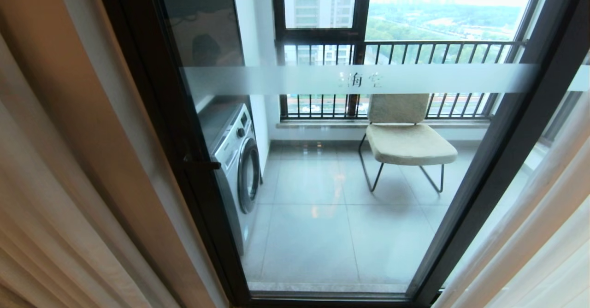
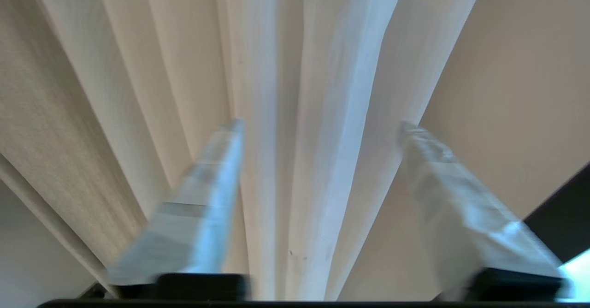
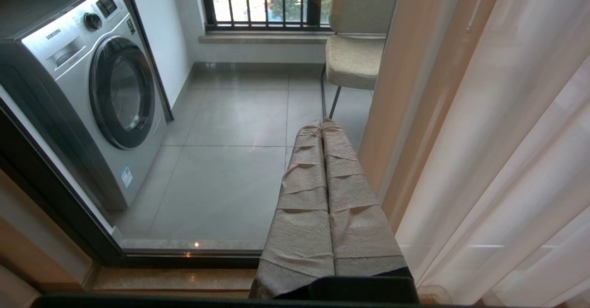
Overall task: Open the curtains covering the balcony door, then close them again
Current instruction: Pull the inner curtains open on both sides
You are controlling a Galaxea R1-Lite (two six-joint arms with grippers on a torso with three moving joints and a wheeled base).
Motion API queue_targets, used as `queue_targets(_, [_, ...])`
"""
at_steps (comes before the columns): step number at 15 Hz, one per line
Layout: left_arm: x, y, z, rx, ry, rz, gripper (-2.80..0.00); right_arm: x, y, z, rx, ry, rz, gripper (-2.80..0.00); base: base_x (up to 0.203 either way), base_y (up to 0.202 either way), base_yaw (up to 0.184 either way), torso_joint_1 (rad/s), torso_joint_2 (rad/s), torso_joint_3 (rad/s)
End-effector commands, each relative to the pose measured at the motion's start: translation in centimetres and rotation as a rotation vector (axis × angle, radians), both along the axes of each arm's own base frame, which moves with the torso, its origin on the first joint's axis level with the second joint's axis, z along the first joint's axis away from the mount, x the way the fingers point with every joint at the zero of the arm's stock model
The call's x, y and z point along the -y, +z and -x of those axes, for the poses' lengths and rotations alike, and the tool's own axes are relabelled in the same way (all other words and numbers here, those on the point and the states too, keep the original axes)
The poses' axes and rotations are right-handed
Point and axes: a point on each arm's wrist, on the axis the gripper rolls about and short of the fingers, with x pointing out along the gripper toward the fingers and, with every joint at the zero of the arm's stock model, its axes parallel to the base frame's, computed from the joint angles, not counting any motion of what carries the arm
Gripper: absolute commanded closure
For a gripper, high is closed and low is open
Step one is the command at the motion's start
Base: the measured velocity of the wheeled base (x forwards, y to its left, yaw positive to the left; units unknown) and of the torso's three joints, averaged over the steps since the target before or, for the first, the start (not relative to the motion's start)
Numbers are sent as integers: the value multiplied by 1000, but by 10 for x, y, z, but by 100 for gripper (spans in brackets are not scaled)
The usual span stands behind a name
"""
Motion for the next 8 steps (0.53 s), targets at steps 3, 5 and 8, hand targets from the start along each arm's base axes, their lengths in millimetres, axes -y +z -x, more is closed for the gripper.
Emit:
queue_targets(3, [9,6,11,20,0,-17,0,0,0,0,-1,-1,1,0,0,0,0,0,0,0])
queue_targets(5, [11,6,13,21,-2,-19,0,0,0,0,-1,-1,1,0,0,0,0,0,0,0])
queue_targets(8, [18,4,17,20,-15,-16,0,0,0,0,-1,-1,1,0,0,0,0,0,0,0])
